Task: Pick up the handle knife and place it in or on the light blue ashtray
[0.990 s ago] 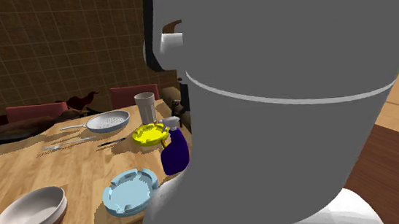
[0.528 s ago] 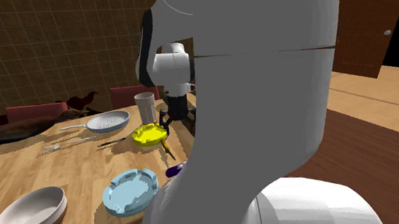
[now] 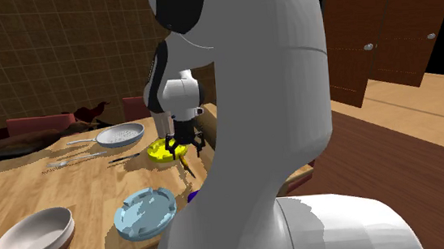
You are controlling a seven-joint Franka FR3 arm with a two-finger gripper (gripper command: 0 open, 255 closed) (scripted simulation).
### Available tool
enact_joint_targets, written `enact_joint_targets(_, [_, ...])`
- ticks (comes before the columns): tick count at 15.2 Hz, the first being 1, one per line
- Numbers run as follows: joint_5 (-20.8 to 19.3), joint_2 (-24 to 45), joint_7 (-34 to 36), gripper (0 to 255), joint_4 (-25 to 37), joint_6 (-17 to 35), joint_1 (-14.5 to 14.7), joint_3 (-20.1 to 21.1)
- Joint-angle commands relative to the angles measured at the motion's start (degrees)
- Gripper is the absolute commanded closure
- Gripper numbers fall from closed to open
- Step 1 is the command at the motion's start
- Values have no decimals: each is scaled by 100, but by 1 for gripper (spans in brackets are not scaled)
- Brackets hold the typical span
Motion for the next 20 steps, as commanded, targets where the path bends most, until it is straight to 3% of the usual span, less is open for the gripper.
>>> enact_joint_targets(1, [-45, 146, 33, 0, 81, 61, 53, -9])
enact_joint_targets(7, [-167, 465, 113, 0, -21, 472, 133, -85])
enact_joint_targets(15, [-166, 464, 113, 0, -21, 471, 134, -85])
enact_joint_targets(16, [-166, 464, 113, 255, -21, 471, 134, -85])
enact_joint_targets(20, [-166, 464, 113, 255, -21, 471, 134, -85])
